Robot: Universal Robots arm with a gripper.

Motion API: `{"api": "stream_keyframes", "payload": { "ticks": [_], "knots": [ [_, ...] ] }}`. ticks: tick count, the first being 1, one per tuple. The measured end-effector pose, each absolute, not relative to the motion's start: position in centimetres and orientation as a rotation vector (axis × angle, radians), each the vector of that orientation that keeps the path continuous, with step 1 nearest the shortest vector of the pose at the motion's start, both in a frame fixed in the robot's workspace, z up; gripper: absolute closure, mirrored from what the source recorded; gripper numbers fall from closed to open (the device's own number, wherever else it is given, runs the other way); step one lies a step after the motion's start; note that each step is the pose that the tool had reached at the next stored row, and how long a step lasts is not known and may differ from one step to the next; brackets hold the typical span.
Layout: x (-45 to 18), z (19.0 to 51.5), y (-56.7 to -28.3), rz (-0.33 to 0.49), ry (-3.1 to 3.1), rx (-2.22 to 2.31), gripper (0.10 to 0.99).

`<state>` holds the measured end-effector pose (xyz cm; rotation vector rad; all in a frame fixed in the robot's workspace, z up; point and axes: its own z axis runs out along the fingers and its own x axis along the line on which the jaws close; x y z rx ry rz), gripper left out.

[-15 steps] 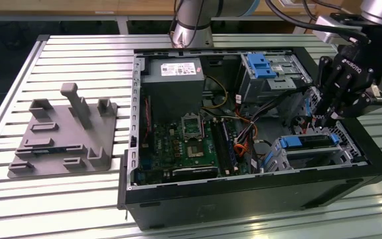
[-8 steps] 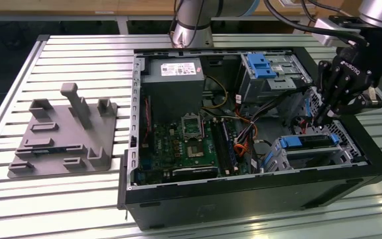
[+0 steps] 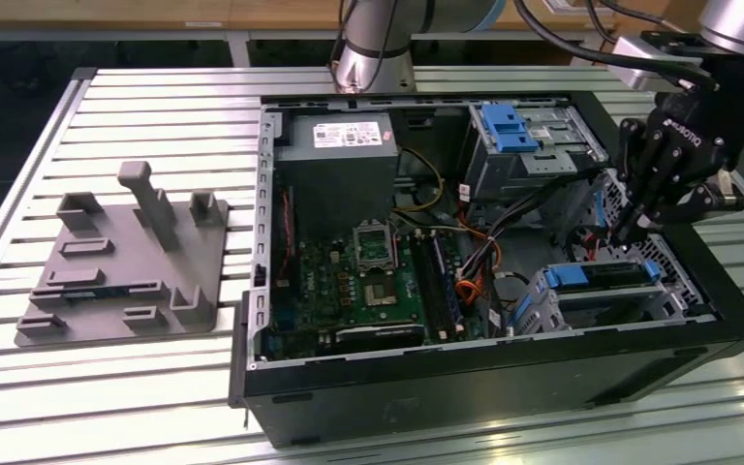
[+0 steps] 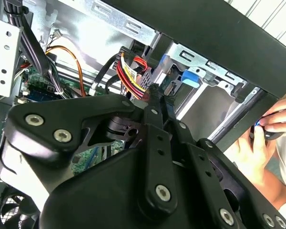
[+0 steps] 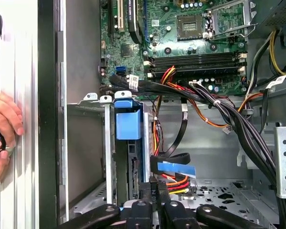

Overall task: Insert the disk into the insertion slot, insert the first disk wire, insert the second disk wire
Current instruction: 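Insert the first disk wire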

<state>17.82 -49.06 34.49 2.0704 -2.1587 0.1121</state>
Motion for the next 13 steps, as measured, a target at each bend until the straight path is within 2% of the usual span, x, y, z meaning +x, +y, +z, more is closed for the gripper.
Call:
{"api": "stream_keyframes", "payload": {
  "ticks": [8,13],
  "knots": [
    [17.77,34.52,-49.26,0.118,-2.132,2.098,0.922],
    [17.74,34.51,-49.76,0.073,-2.158,2.129,0.922]
  ]
}}
